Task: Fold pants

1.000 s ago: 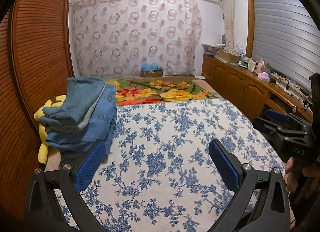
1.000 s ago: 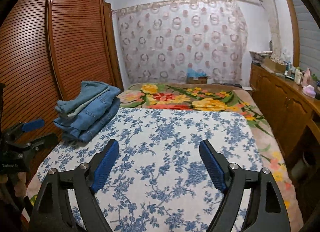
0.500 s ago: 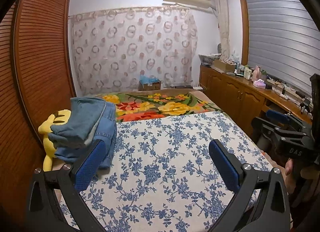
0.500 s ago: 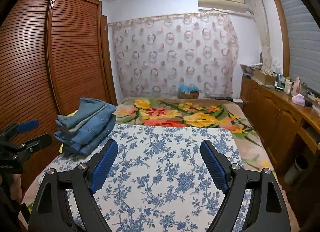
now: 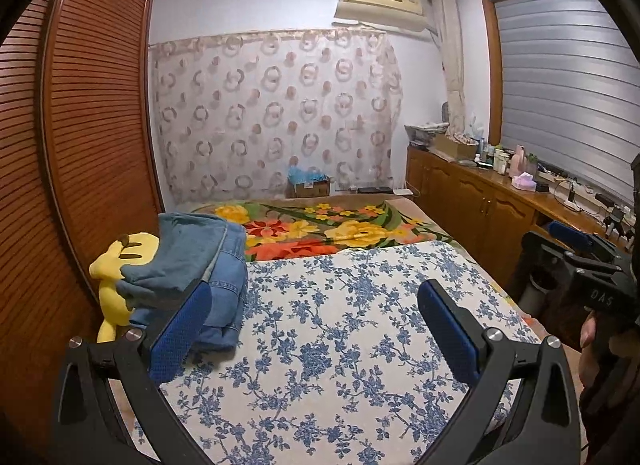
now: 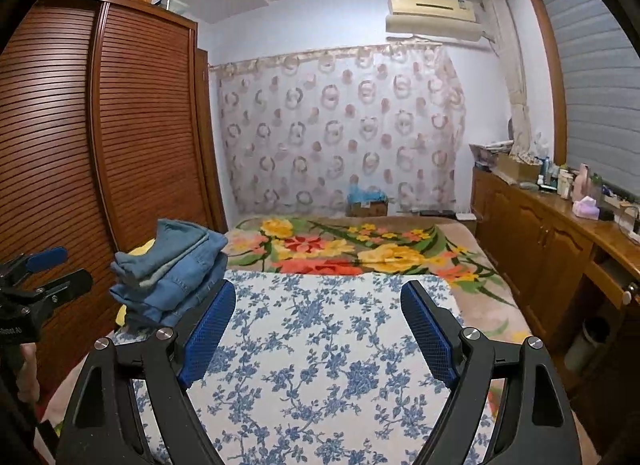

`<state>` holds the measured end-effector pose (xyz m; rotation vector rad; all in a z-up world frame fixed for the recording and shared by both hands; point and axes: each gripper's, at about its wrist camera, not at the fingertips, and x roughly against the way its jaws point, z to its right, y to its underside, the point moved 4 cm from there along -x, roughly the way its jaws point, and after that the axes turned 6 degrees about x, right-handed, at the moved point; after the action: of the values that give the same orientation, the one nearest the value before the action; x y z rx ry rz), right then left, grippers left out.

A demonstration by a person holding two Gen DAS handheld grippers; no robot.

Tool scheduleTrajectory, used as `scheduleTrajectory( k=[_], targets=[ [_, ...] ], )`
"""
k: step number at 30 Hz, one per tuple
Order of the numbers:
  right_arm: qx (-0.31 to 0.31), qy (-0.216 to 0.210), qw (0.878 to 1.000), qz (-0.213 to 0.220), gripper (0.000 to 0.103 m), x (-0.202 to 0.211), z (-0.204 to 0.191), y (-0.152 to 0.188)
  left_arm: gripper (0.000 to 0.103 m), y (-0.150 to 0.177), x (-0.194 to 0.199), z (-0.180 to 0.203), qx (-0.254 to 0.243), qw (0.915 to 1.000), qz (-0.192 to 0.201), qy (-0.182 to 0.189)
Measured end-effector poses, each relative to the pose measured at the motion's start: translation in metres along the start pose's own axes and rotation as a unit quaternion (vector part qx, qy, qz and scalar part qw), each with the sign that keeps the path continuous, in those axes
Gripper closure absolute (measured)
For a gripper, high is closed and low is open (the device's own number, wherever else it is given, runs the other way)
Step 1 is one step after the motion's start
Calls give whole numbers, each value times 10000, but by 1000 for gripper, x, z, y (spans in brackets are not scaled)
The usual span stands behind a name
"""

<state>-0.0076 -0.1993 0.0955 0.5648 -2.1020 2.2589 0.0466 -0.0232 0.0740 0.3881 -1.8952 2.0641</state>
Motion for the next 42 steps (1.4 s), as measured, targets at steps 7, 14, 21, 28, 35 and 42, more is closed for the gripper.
scheduleTrajectory(
  k=[7, 14, 21, 28, 35, 42],
  targets=[
    [-12, 37, 10000, 43, 17, -1, -1, 4, 0, -2, 2, -7, 44, 10000, 45, -75],
    [13, 33, 10000, 62, 17, -4, -4, 5, 0, -2, 2, -8, 49, 10000, 41, -68],
    [16, 26, 10000, 61, 17, -4, -5, 6, 0, -3, 1, -9, 50, 10000, 42, -71],
    [10, 13, 10000, 54, 17, -4, -3, 7, 0, -3, 1, -9, 50, 10000, 41, -70],
    [5, 12, 10000, 60, 17, -3, -3, 8, 0, -3, 1, -9, 52, 10000, 41, -69],
    [2, 7, 10000, 58, 17, -3, -3, 8, 0, -3, 1, -9, 55, 10000, 41, -67]
  ],
)
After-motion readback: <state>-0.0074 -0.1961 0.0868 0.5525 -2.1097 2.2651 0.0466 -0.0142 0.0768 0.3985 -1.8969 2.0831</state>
